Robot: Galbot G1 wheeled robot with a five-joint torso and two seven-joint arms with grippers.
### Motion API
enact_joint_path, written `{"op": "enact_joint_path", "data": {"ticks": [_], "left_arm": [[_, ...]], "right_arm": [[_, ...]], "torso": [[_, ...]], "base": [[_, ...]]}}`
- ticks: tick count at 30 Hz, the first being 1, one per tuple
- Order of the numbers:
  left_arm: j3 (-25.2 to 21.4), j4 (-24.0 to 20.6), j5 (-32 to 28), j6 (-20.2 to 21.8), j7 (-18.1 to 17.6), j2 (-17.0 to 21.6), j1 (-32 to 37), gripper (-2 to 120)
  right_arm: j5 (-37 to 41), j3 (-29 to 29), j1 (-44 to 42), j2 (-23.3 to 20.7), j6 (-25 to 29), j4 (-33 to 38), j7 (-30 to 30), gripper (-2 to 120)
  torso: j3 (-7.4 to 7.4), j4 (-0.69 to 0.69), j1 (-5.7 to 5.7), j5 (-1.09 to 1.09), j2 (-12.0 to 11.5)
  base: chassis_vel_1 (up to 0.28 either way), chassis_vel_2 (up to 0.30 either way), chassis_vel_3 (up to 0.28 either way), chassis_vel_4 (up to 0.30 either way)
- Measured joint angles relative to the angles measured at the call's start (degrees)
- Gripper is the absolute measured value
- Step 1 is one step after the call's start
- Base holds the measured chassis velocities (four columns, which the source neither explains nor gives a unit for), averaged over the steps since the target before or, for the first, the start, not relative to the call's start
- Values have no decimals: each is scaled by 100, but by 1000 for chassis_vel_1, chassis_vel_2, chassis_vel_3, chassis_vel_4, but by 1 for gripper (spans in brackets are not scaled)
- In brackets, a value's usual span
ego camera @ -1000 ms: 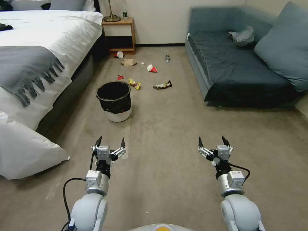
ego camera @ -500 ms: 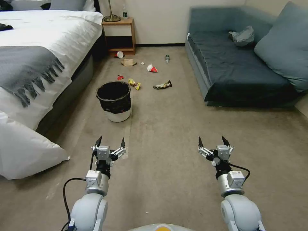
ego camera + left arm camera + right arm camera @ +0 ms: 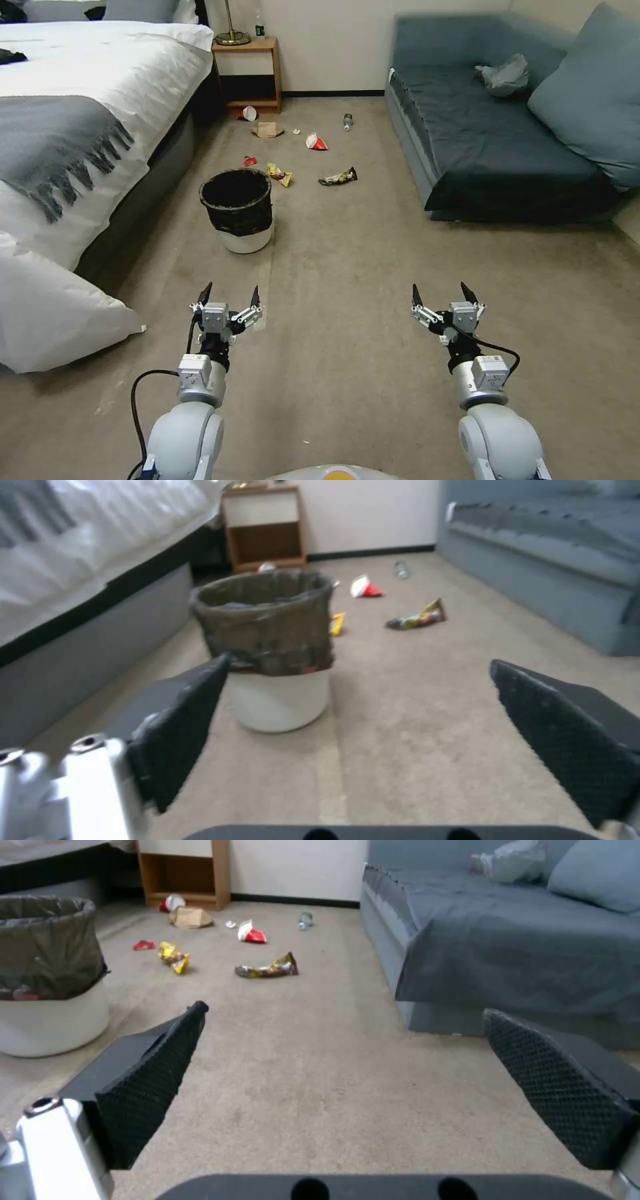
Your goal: Pick up the trash can from the floor.
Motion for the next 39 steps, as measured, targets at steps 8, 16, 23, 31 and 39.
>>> {"op": "enact_joint_path", "data": {"ticks": [8, 16, 23, 31, 39], "left_arm": [[790, 779, -425, -1419, -135, 472, 9, 100], [811, 848, -606, -1535, -18, 514, -30, 99], [741, 905, -650, -1759, 39, 497, -49, 100], [677, 1003, -687, -2057, 41, 476, -73, 99], [673, 1025, -709, -2121, 44, 463, -79, 99]], "right_arm": [[-399, -7, -971, 374, 1418, -97, -156, 100], [-556, 23, -1338, 558, 2023, -186, -249, 100], [-508, 128, -1288, 550, 2023, -178, -262, 100], [-471, 167, -1252, 524, 2004, -150, -268, 100], [-411, 123, -1231, 542, 1982, -160, -268, 100]], "torso": [[0, -2, 0, 1, 0], [0, -1, 0, 1, 0], [0, -1, 0, 1, 0], [0, -1, 0, 1, 0], [0, -1, 0, 1, 0]], "base": [[0, 0, 0, 0], [0, 0, 0, 0], [0, 0, 0, 0], [0, 0, 0, 0], [0, 0, 0, 0]]}}
